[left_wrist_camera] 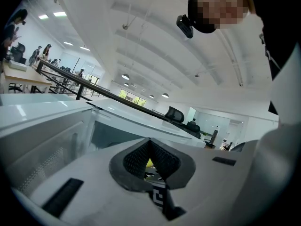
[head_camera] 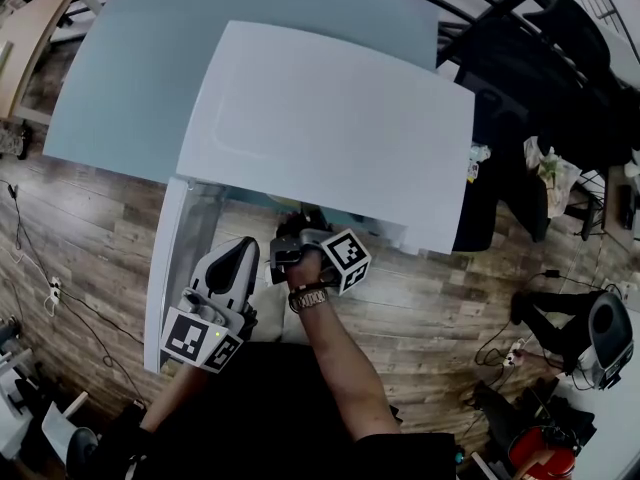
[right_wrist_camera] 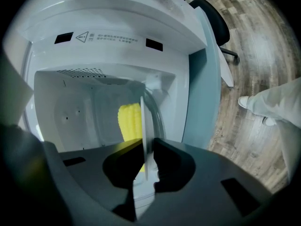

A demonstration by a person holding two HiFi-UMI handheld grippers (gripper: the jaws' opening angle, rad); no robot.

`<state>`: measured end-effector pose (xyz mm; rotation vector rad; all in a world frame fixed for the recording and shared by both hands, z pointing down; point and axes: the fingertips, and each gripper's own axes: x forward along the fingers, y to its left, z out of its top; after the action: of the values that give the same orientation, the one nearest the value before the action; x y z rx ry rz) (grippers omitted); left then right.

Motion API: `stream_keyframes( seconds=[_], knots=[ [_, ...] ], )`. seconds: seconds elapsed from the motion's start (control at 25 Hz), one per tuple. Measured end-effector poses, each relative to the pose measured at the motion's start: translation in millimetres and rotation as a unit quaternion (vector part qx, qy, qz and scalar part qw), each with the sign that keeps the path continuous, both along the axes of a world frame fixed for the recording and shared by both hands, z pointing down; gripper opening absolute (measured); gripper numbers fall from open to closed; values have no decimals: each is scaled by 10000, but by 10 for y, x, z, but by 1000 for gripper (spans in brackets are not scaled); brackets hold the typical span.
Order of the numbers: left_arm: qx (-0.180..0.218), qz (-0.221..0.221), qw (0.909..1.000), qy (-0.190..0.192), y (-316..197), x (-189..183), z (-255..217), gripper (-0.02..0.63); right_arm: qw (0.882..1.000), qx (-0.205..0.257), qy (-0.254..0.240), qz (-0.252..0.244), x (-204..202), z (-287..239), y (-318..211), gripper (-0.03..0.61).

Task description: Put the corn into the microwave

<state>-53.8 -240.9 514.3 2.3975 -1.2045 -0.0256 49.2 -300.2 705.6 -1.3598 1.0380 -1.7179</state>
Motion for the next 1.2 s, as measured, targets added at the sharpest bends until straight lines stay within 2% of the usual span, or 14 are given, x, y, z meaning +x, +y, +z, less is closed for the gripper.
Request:
stream_keyframes(
  seconds=[0.4,0.68,0.88,1.04,1.2],
  knots=[
    [-12,-96,10000,-10,-47,-57,4,2,9999,-102,40,-111,-31,42,-192,38],
    [-55,-144,9999,-11,-82,-63,26,2,9968,-273,523,-535,-50,37,-287,38],
    [-116,-174,9998,67,-73,-48,47,2,9868,-344,960,-1257,-133,24,-240,44],
    [-121,-178,9998,58,-48,-54,56,2,9749,-9,1391,-1741,-182,-40,-268,68],
    [-144,-196,9997,40,-53,-66,62,2,9567,309,1757,-2301,-243,-96,-270,98]
  ],
)
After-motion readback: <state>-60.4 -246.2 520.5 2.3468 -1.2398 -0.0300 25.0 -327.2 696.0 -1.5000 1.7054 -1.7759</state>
